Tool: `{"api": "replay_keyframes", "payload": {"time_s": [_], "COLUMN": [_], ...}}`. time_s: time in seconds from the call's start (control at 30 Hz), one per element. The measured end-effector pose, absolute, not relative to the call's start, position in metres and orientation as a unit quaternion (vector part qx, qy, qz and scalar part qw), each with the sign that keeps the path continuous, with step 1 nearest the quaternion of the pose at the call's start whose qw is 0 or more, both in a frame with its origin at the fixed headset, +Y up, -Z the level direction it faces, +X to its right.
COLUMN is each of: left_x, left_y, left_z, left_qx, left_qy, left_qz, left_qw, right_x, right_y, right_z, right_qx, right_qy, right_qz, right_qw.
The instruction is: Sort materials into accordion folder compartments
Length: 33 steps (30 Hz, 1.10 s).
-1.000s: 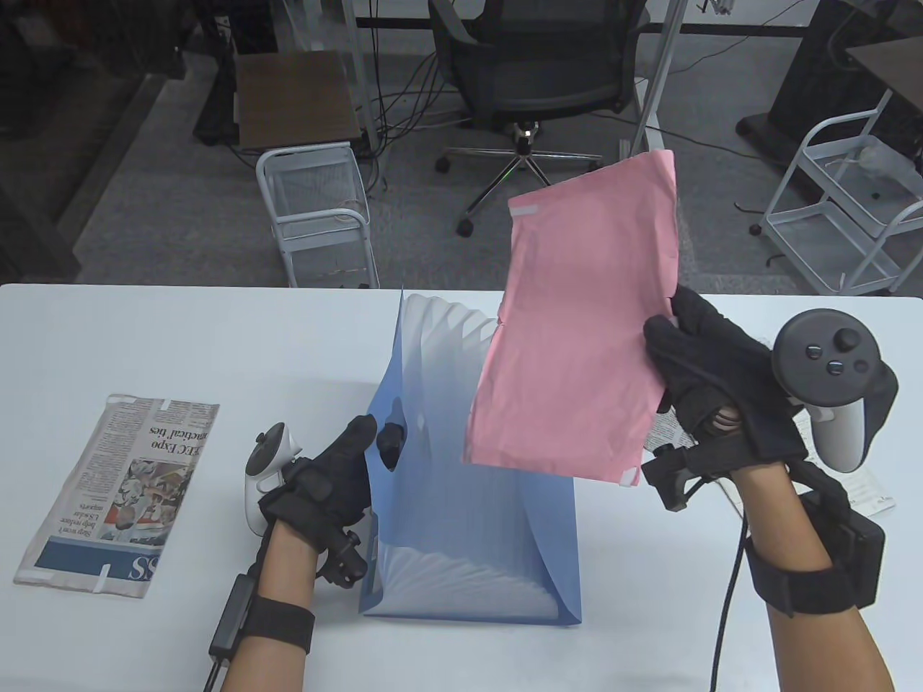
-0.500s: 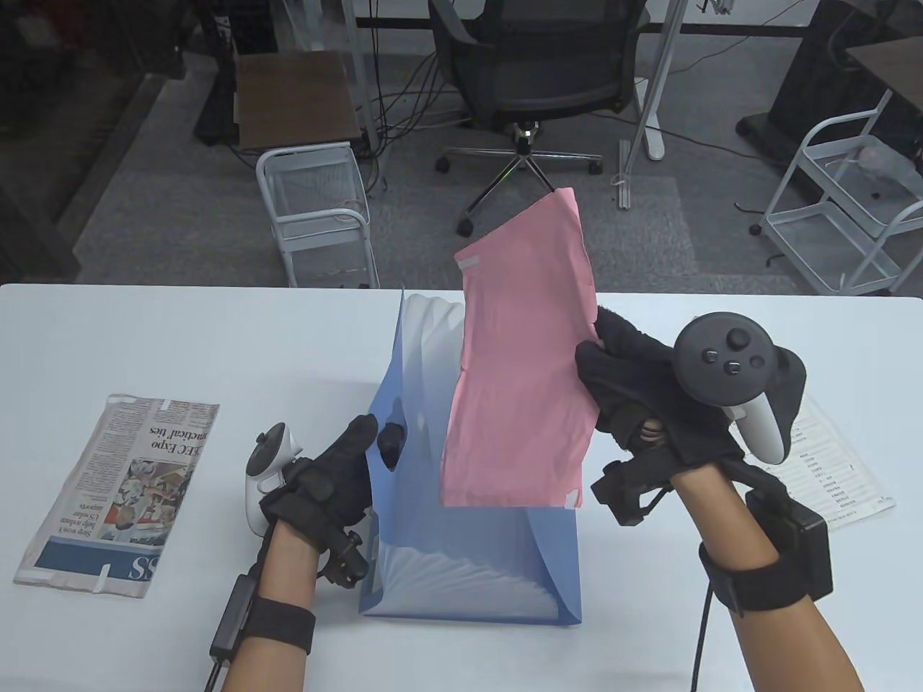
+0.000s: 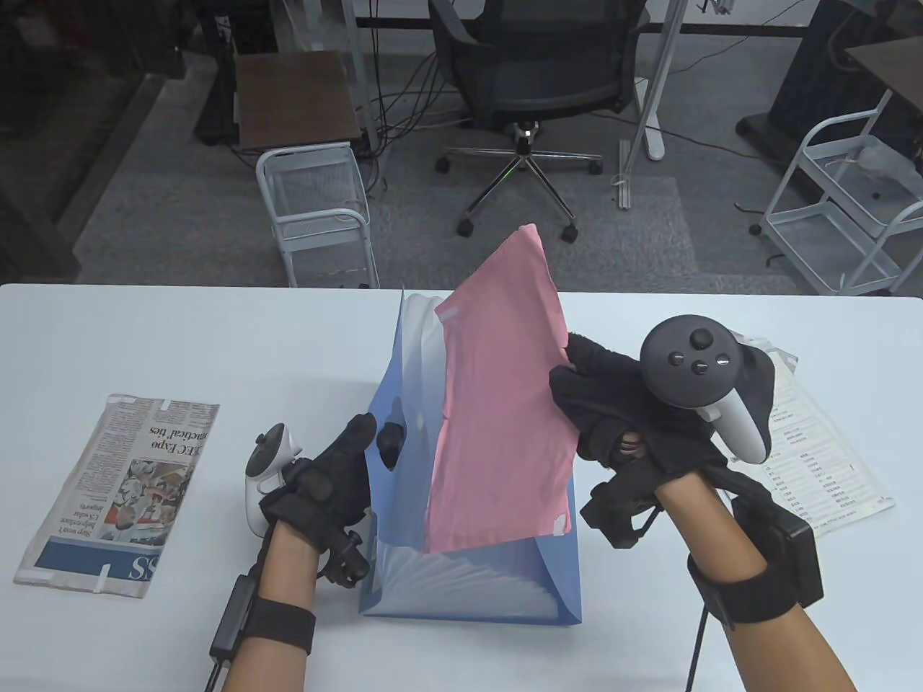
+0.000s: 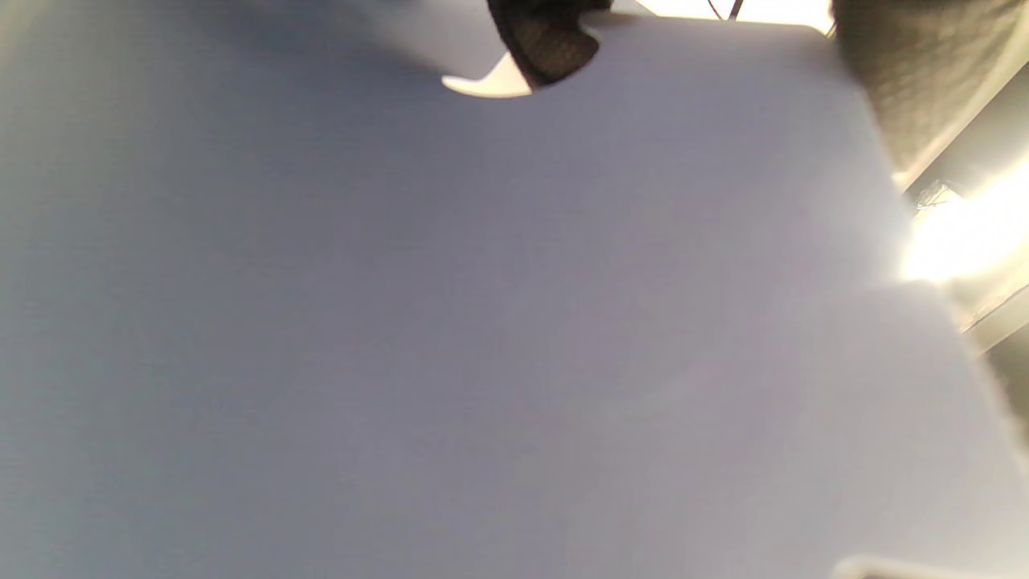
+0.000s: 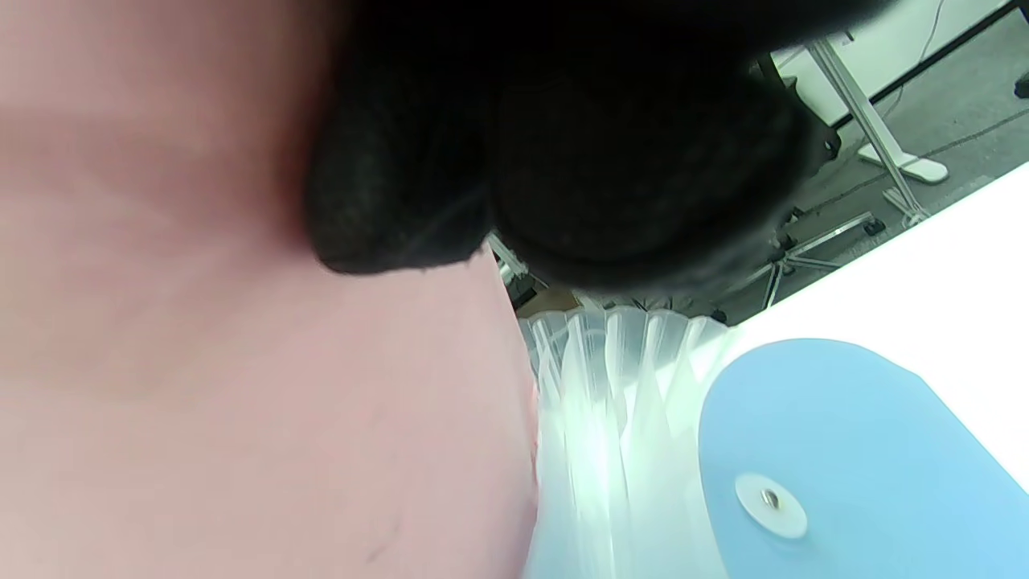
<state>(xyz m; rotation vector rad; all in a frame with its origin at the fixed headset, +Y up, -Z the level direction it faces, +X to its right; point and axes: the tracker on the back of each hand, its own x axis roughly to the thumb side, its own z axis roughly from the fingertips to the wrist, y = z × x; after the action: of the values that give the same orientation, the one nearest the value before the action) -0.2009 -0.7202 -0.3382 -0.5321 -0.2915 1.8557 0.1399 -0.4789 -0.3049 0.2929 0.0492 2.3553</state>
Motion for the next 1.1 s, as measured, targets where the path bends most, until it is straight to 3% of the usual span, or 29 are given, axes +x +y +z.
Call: {"api": "replay_keyframes", "payload": {"time_s": [0.37, 0.73, 1.1], "left_x": [-0.199, -0.198, -0.199], "left_y": [-0.72, -0.721, -0.72], "left_z": [-0.338, -0.338, -0.337], "left_qx": [-0.226, -0.223, -0.22], "left_qy": [-0.124, -0.124, -0.125], "left_qz": [0.783, 0.786, 0.791], "left_qw": [0.566, 0.563, 0.557], "right_x": [0.108, 0.067, 0.036], "right_y": [-0.487, -0.516, -0.539], "right_z": [-0.327, -0.342, -0.345], "right_qx": [0.077, 0.06, 0.062], "right_qy": [0.038, 0.081, 0.161], "right_qz": [0.932, 0.955, 0.954], "right_qw": [0.351, 0.279, 0.246]}}
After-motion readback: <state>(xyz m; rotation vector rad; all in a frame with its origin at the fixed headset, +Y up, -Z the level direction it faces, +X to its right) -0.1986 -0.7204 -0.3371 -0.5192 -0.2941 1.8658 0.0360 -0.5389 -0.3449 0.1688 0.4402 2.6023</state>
